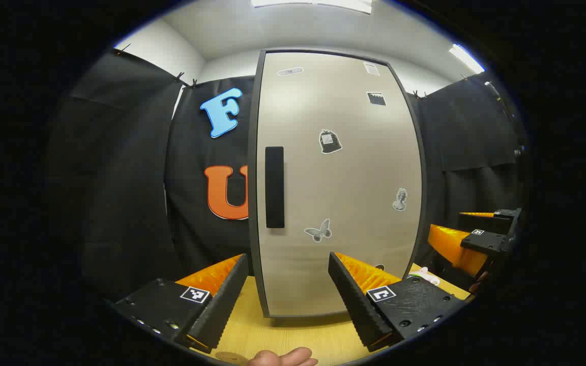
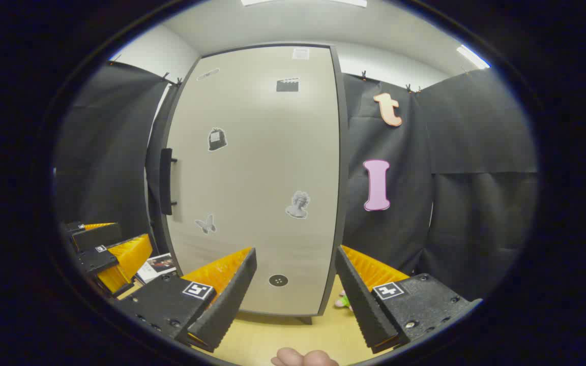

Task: Open the cabinet door with the right hand, grasp the bottle in the cabinet with the left hand and place it on the coaster, then close the cabinet door with the right hand.

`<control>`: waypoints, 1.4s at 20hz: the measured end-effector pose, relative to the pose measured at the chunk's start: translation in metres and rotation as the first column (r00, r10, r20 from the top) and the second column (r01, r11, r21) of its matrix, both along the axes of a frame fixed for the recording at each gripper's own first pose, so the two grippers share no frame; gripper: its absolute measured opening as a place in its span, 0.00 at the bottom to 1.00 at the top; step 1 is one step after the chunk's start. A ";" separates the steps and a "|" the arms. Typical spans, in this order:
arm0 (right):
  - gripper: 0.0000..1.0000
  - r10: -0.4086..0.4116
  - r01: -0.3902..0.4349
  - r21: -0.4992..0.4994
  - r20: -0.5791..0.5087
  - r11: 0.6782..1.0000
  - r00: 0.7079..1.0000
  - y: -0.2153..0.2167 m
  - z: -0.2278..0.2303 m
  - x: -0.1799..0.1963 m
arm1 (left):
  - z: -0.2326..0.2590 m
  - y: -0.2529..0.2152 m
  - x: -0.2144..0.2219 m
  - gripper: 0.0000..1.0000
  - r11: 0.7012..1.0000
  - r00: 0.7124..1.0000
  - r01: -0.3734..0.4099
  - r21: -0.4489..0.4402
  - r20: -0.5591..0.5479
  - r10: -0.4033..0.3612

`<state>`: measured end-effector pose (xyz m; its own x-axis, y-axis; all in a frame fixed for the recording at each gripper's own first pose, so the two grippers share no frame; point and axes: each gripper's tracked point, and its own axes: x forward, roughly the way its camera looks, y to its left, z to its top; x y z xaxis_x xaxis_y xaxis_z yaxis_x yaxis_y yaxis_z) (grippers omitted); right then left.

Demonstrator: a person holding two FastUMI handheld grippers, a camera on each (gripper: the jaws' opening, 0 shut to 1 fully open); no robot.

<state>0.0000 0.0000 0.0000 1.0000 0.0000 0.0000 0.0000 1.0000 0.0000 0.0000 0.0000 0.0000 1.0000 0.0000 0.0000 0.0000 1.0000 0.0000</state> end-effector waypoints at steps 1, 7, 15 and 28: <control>0.99 -0.002 0.002 0.003 0.003 1.000 1.000 -0.001 0.001 -0.001 | -0.001 -0.001 0.000 0.96 1.000 1.000 0.003 0.000 -0.002 -0.003; 0.99 0.011 -0.011 0.013 -0.017 1.000 1.000 0.001 -0.004 -0.001 | -0.001 -0.003 0.000 0.96 1.000 1.000 0.005 0.002 -0.005 -0.005; 0.99 0.031 -0.030 0.017 -0.038 0.999 0.999 0.004 -0.007 0.000 | 0.000 -0.001 -0.001 0.96 1.000 1.000 -0.010 0.001 -0.007 0.010; 1.00 0.259 -0.259 0.008 -0.009 0.966 0.966 0.070 0.021 0.005 | -0.003 0.016 -0.019 0.96 0.999 0.999 -0.041 -0.004 -0.010 0.041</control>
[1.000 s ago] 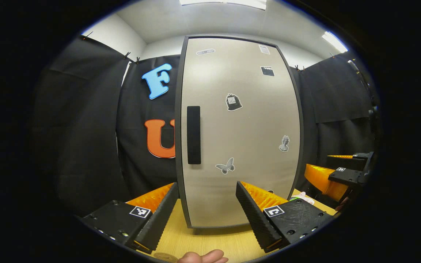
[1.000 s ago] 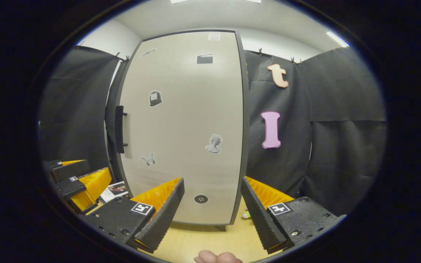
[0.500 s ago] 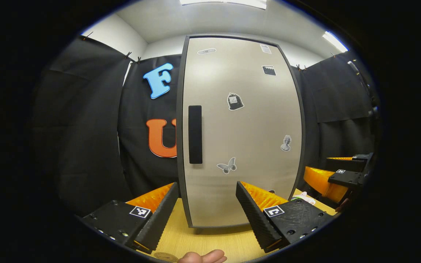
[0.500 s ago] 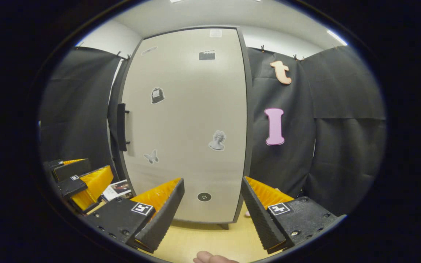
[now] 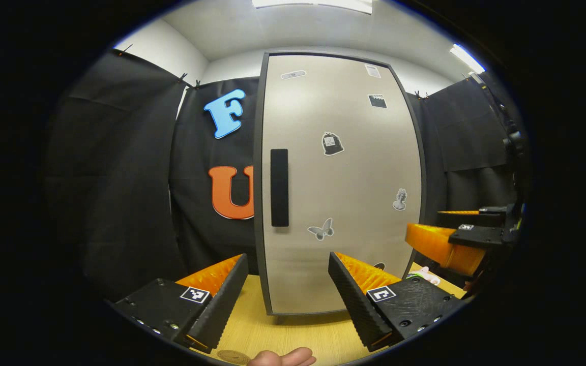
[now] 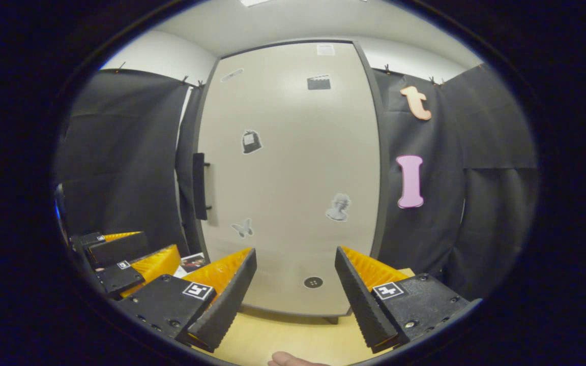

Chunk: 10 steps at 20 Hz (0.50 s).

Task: Open the cabinet door with the right hand, grasp the bottle in the cabinet with the left hand and place it on the coaster, then close the cabinet door with the right hand.

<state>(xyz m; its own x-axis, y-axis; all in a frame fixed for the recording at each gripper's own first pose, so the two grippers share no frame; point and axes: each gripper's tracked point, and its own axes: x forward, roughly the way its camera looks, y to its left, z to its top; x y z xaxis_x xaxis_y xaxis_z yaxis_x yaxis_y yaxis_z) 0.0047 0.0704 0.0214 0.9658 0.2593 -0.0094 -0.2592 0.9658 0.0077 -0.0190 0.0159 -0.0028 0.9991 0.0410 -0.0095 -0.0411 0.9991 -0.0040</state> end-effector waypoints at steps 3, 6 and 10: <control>0.98 0.098 -0.098 -0.015 0.017 0.995 0.995 0.038 0.014 0.009 | -0.004 0.022 -0.018 0.96 0.999 0.999 -0.049 -0.002 -0.003 0.049; 0.99 0.162 -0.162 -0.019 0.016 0.987 0.987 0.079 0.025 0.030 | -0.015 0.047 -0.039 0.96 0.995 0.994 -0.102 -0.007 -0.028 0.102; 0.98 0.255 -0.255 0.007 -0.006 0.967 0.967 0.140 0.033 0.063 | -0.025 0.081 -0.063 0.96 0.983 0.982 -0.182 0.012 -0.055 0.183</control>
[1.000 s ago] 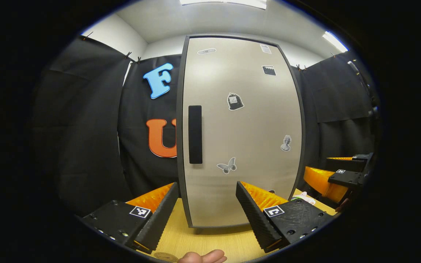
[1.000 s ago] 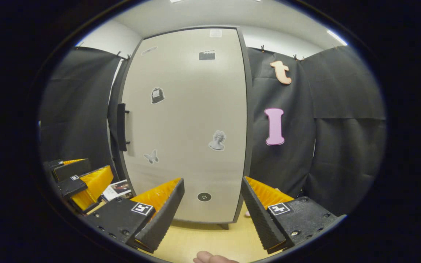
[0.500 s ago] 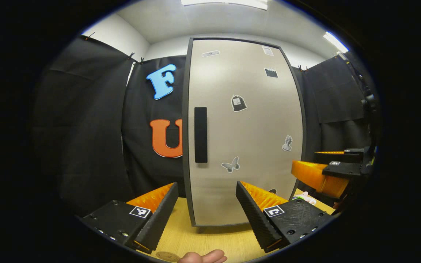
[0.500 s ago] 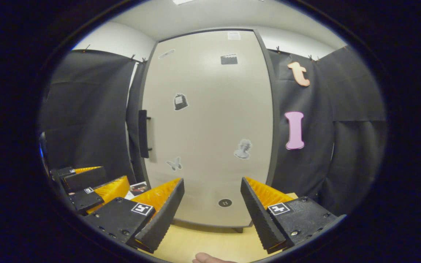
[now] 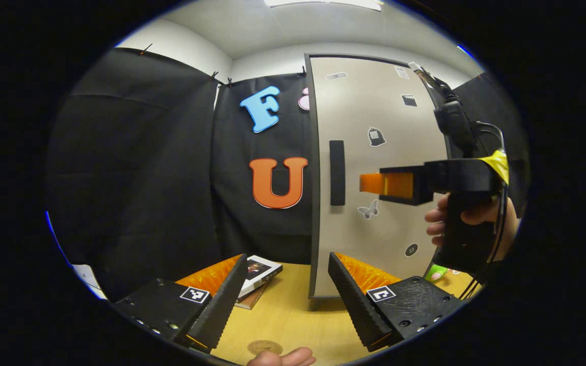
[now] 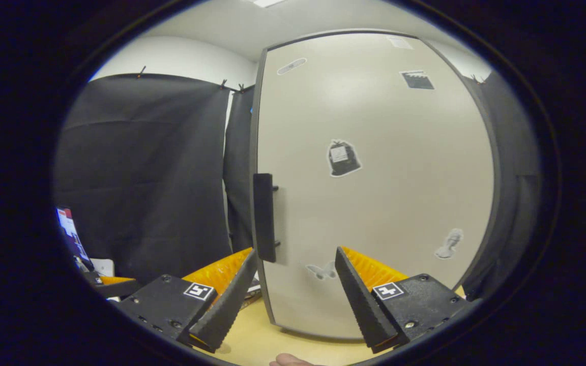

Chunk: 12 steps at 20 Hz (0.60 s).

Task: Open the cabinet door with the right hand, grasp the bottle in the cabinet with the left hand and place it on the coaster, then close the cabinet door with the right hand.

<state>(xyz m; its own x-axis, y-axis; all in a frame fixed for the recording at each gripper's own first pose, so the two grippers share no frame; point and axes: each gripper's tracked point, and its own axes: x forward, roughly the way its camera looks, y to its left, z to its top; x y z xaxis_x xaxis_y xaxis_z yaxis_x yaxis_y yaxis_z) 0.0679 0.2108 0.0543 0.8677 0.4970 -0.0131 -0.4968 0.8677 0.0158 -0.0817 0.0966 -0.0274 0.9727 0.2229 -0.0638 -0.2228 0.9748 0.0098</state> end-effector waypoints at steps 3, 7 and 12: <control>0.97 0.026 -0.025 0.003 -0.054 1.000 0.998 0.035 -0.007 0.029 | -0.013 0.016 -0.014 0.96 0.999 0.999 -0.037 -0.020 -0.039 0.036; 0.86 0.082 -0.083 -0.016 -0.057 0.996 0.995 0.064 -0.012 0.039 | -0.025 0.025 -0.023 0.96 0.997 0.996 -0.058 -0.058 -0.067 0.055; 0.69 0.018 -0.018 -0.068 0.001 0.998 1.000 0.064 -0.010 0.045 | -0.027 0.025 -0.023 0.96 0.996 0.997 -0.047 -0.071 -0.070 0.042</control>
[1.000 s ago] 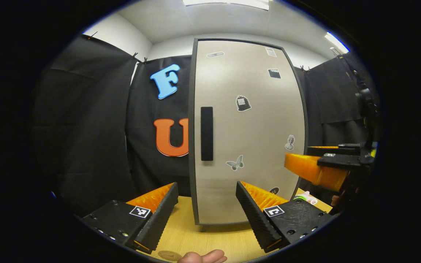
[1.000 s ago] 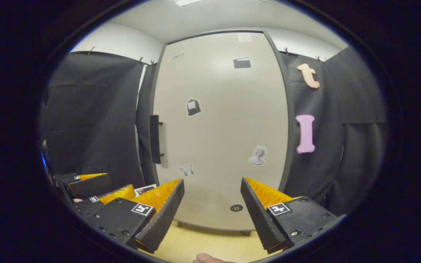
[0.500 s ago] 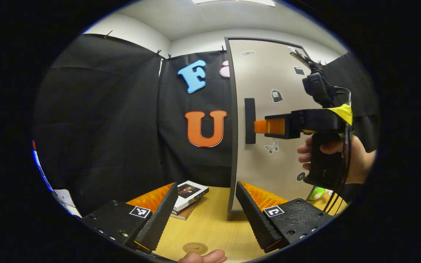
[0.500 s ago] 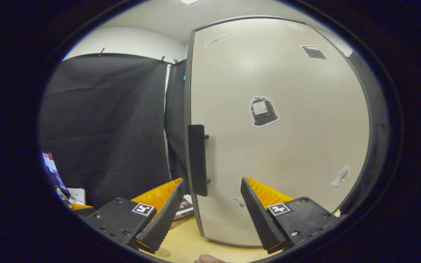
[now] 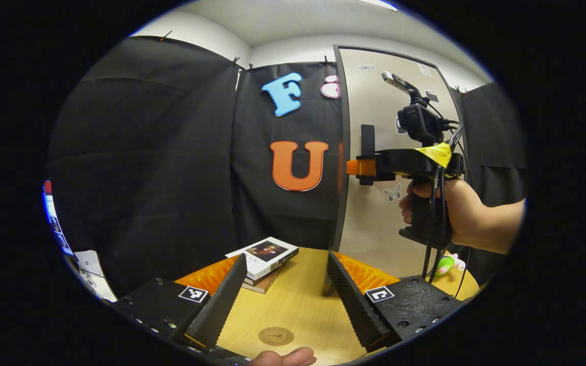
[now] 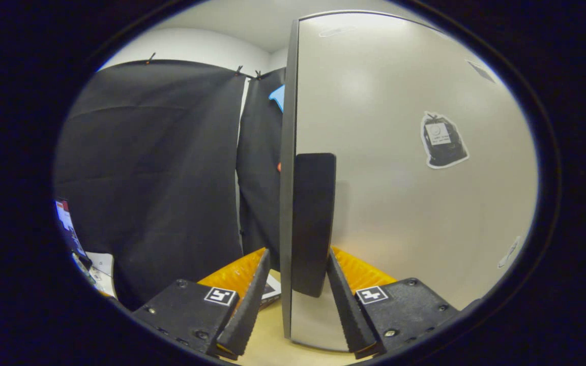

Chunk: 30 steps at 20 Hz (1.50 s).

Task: Open the cabinet door with the right hand, grasp the bottle in the cabinet with the left hand and place it on the coaster, then close the cabinet door with the right hand.

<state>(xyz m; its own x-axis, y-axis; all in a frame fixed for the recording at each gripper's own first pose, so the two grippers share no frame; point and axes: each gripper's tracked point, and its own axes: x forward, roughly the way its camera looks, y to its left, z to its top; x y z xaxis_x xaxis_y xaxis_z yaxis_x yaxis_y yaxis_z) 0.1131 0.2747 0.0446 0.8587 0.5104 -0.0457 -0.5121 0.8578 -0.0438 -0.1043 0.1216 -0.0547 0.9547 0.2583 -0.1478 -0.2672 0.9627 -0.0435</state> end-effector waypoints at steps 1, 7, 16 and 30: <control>0.63 -0.024 0.024 -0.009 0.005 1.000 1.000 -0.003 0.000 0.003 | 0.000 -0.001 0.002 0.96 1.000 1.000 0.007 -0.001 0.001 -0.007; 0.26 -0.038 0.038 -0.017 0.000 0.999 0.999 -0.009 -0.001 0.007 | -0.002 -0.001 0.010 0.96 1.000 1.000 0.018 0.008 -0.006 -0.018; 0.09 -0.034 0.034 -0.002 -0.006 0.999 0.999 -0.010 0.001 -0.011 | -0.014 0.010 0.007 0.96 1.000 0.999 0.013 -0.004 -0.031 -0.013; 0.09 -0.022 0.024 0.067 -0.037 0.997 0.999 -0.053 0.003 -0.095 | -0.029 -0.009 -0.015 0.96 0.996 0.993 0.084 -0.012 -0.079 -0.085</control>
<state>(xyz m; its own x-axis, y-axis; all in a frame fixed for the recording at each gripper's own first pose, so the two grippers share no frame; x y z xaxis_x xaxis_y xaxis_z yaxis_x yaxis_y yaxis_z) 0.0177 0.2215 0.0473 0.8686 0.4937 -0.0436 -0.4926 0.8696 0.0329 -0.1191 0.1122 -0.0839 0.9581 0.1758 -0.2263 -0.1881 0.9816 -0.0340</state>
